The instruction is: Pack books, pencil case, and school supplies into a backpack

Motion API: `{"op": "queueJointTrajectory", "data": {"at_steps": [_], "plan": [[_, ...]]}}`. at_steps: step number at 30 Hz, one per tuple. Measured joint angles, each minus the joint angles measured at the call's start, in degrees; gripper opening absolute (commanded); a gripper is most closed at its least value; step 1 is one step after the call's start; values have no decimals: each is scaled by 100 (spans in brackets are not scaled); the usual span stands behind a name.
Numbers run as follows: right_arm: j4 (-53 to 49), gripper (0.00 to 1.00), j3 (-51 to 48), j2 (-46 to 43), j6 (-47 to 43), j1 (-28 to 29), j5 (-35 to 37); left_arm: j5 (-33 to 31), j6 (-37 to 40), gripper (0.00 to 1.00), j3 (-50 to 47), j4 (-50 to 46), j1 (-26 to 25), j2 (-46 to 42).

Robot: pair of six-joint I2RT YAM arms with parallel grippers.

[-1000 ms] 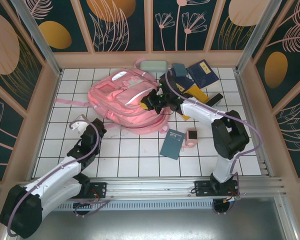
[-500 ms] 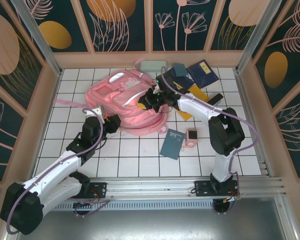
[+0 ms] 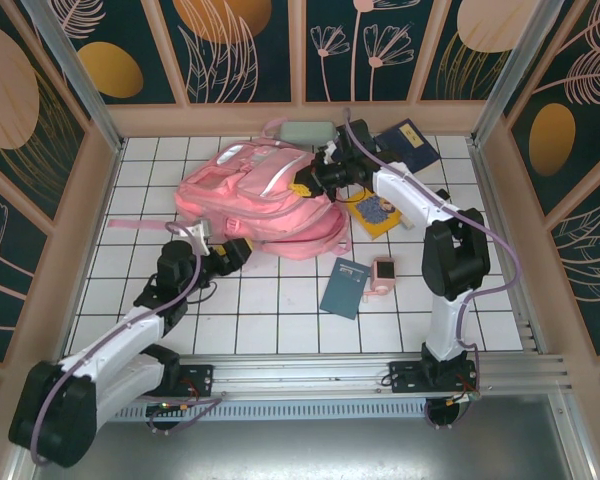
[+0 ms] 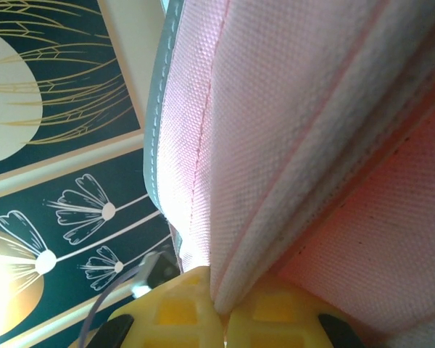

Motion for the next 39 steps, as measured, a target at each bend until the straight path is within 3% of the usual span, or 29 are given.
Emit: {"op": "queueJointTrajectory", "data": {"at_steps": [7, 24, 39], "plan": [[44, 0, 61, -2, 221, 2, -162, 817, -688, 79, -345, 1600, 24, 986], [407, 0, 61, -2, 702, 153, -192, 1349, -1294, 69, -170, 4341, 24, 3331], [520, 0, 61, 0, 879, 192, -179, 1410, -1342, 67, -109, 5090, 24, 3998]]}}
